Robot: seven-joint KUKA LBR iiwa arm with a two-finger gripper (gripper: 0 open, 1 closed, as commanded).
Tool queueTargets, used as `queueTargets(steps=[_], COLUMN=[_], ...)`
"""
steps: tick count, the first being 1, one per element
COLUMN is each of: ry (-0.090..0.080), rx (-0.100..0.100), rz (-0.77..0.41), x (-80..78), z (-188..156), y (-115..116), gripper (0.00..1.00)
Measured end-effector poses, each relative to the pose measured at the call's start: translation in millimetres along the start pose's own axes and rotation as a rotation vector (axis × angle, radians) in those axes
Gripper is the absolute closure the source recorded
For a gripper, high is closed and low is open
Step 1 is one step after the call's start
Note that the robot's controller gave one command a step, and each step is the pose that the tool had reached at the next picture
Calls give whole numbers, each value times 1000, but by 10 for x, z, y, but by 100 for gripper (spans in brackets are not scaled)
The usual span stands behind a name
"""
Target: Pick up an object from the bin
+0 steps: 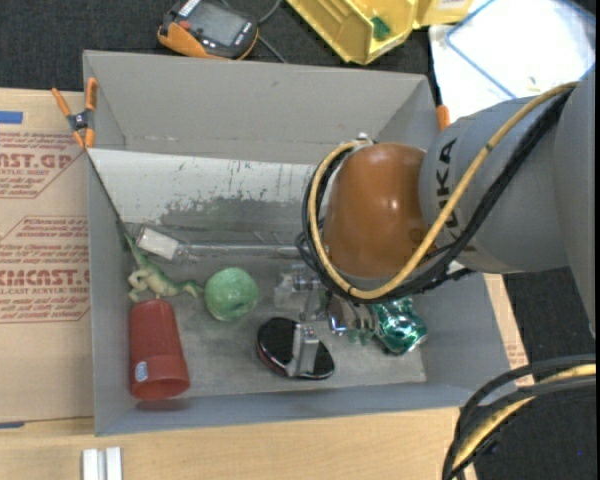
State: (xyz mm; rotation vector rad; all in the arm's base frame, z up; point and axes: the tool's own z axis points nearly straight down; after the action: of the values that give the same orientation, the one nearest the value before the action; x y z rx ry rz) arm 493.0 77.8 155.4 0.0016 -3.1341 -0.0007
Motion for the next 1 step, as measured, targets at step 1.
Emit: queueTargets(steps=[1], ry=[-7], rx=[-1], rz=[1], x=[-20], z=[-35], y=[-5], gripper=[0])
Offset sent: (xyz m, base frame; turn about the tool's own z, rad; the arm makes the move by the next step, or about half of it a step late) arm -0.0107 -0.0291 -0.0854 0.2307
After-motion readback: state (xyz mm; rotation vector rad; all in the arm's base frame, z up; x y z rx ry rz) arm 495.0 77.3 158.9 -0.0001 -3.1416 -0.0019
